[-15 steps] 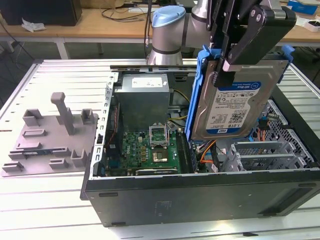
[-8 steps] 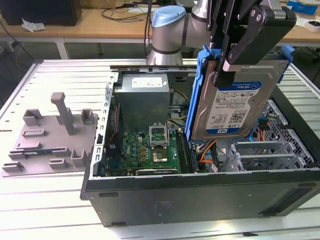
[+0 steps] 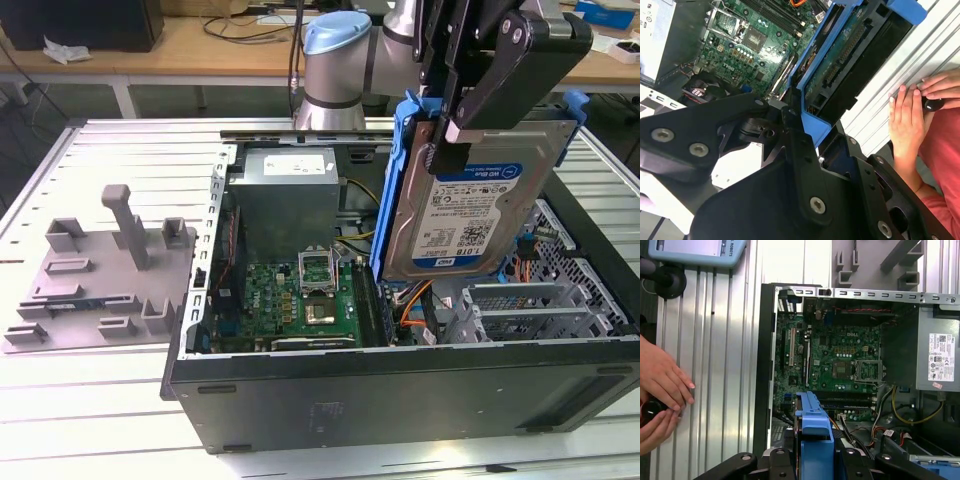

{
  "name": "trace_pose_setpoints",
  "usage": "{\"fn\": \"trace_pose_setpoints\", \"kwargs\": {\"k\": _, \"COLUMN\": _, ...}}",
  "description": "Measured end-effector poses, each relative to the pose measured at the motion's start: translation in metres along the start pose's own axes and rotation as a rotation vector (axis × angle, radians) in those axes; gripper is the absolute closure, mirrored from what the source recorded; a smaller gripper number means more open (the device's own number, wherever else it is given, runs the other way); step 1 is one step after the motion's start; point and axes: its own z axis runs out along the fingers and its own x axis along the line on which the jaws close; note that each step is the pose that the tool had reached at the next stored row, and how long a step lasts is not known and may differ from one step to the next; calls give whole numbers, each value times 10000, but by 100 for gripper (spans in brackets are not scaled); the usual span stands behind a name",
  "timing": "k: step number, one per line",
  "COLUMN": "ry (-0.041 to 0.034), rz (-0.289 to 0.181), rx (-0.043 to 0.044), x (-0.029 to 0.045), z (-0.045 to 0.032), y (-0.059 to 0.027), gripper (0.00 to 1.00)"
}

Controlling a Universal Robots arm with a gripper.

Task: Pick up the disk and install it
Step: 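Insert the disk into the insertion slot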

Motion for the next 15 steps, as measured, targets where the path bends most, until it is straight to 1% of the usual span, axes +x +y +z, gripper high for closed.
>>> {"fn": "trace_pose_setpoints", "kwargs": {"k": 2, "ry": -14, "rz": 2, "rx": 0, "x": 0, "z": 0, "y": 0, "gripper": 63}}
{"fn": "trace_pose_setpoints", "kwargs": {"k": 3, "ry": -38, "rz": 5, "rx": 1, "x": 0, "z": 0, "y": 1, "gripper": 63}}
{"fn": "trace_pose_setpoints", "kwargs": {"k": 6, "ry": -142, "rz": 5, "rx": 5, "x": 0, "z": 0, "y": 0, "gripper": 63}}
{"fn": "trace_pose_setpoints", "kwargs": {"k": 7, "ry": -369, "rz": 33, "rx": 13, "x": 0, "z": 1, "y": 0, "gripper": 63}}
{"fn": "trace_pose_setpoints", "kwargs": {"k": 8, "ry": -391, "rz": 681, "rx": 10, "x": 0, "z": 2, "y": -1, "gripper": 63}}
{"fn": "trace_pose_setpoints", "kwargs": {"k": 15, "ry": -393, "rz": 740, "rx": 10, "x": 0, "z": 2, "y": 0, "gripper": 63}}
